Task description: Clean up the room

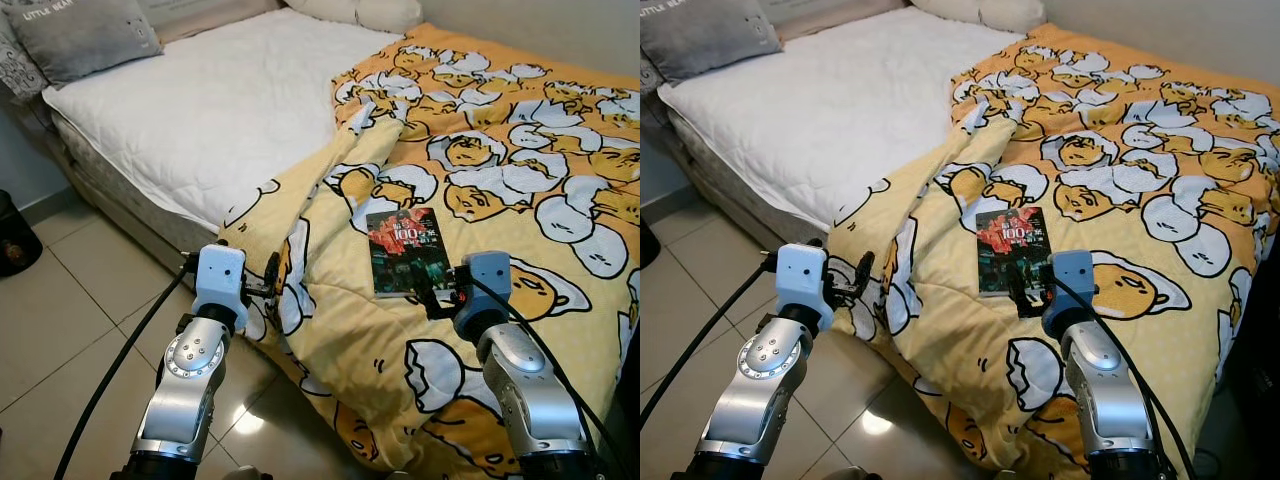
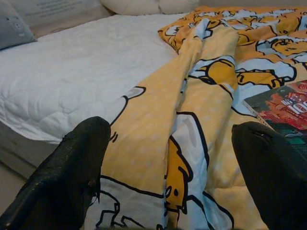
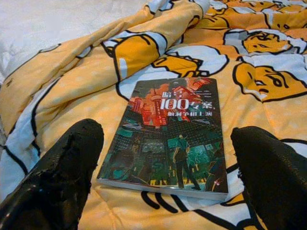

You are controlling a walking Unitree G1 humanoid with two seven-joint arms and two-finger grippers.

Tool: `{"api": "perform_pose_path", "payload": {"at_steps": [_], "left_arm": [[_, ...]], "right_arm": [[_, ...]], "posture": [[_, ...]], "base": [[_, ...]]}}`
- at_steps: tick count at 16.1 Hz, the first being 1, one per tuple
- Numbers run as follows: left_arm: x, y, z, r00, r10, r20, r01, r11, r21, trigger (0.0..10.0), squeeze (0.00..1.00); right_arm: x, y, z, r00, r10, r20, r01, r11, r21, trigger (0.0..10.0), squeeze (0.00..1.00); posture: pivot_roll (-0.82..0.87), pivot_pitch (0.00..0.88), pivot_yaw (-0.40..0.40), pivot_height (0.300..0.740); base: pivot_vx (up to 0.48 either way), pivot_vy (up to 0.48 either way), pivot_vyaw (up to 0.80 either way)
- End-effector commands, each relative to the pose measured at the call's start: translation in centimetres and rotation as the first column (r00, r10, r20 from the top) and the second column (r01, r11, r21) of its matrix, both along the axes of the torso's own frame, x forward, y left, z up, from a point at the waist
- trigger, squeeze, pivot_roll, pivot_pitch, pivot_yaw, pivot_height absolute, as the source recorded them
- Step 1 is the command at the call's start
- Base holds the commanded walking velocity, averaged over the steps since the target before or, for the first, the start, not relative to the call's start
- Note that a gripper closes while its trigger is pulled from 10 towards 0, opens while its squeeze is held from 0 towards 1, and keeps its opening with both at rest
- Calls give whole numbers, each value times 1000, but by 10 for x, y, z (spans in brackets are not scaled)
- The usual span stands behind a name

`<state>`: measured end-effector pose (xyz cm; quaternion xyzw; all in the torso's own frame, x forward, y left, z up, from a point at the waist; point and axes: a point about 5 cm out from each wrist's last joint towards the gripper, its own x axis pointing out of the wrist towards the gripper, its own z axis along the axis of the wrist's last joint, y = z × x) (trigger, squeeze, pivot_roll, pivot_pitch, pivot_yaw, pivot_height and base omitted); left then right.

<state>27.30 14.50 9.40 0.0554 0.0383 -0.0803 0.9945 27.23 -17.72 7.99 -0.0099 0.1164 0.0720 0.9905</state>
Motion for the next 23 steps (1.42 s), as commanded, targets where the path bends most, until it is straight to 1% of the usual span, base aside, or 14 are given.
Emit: {"api": "perform_pose_path", "payload": {"at_steps": [1,3,4,5,7,8,9,10,11,12,14,17,22,23], "left_arm": [[0,-1,1,1000,-10,2,10,1000,13,10000,804],[-1,-2,1,1000,-18,-2,18,1000,10,10000,808],[-1,-2,0,1000,-25,-7,25,1000,10,10000,804],[-2,-5,-2,998,-64,-21,64,998,10,10000,796],[-5,-10,-4,990,-135,-36,135,991,12,10000,796],[-8,-19,-6,965,-255,-53,257,966,36,10000,796],[-9,-21,-5,950,-309,-56,311,949,50,10000,796],[-8,-19,-4,951,-305,-54,308,950,53,10000,796],[-5,-14,-3,967,-251,-53,254,966,56,10000,788],[-2,-8,2,984,-178,-27,179,984,23,10000,784],[-1,-6,4,992,-126,-6,126,992,-12,10000,792],[-4,-8,3,991,-134,-13,133,990,-55,10000,796],[-4,-13,2,986,-167,-24,166,986,-33,10000,792],[-6,-12,0,986,-164,-33,164,986,-18,10000,780]], "right_arm": [[1,-2,2,1000,-16,3,16,1000,12,10000,1000],[1,-5,1,999,-42,-8,42,999,2,10000,1000],[2,-7,-1,998,-60,-16,60,998,-11,10000,659],[5,-9,-1,997,-75,-9,75,997,1,10000,0],[11,-12,-4,994,-108,-23,108,994,13,10000,0],[24,-21,-7,987,-150,-53,151,988,21,10000,0],[33,-25,-3,988,-147,-49,148,989,13,10000,0],[36,-25,1,989,-140,-38,140,990,9,10000,0],[36,-28,2,987,-155,-40,155,988,11,10000,0],[30,-28,2,985,-165,-45,167,986,31,10000,0],[16,-25,0,985,-164,-46,167,984,60,10000,0],[-5,-24,-4,982,-187,-43,189,979,76,10000,0],[-7,-29,-2,963,-264,-52,268,958,101,10000,0],[-7,-30,-2,965,-258,-51,261,963,68,10000,0]], "posture": [[-90,0,24,740],[-90,0,25,740],[-91,0,26,740],[-93,0,30,740],[-98,0,36,740],[-89,0,30,740],[-85,0,28,740],[-85,0,27,740],[-86,0,27,740],[-84,0,25,740],[-89,0,26,740],[-106,0,39,740],[-105,0,42,740],[-102,0,40,740]], "base": [[0,0,0],[0,0,0],[0,0,0],[0,0,0],[0,0,0],[0,0,0],[0,0,0],[0,0,0],[0,0,0],[0,0,0],[0,0,0],[313,0,0],[363,0,640],[0,0,0]]}}
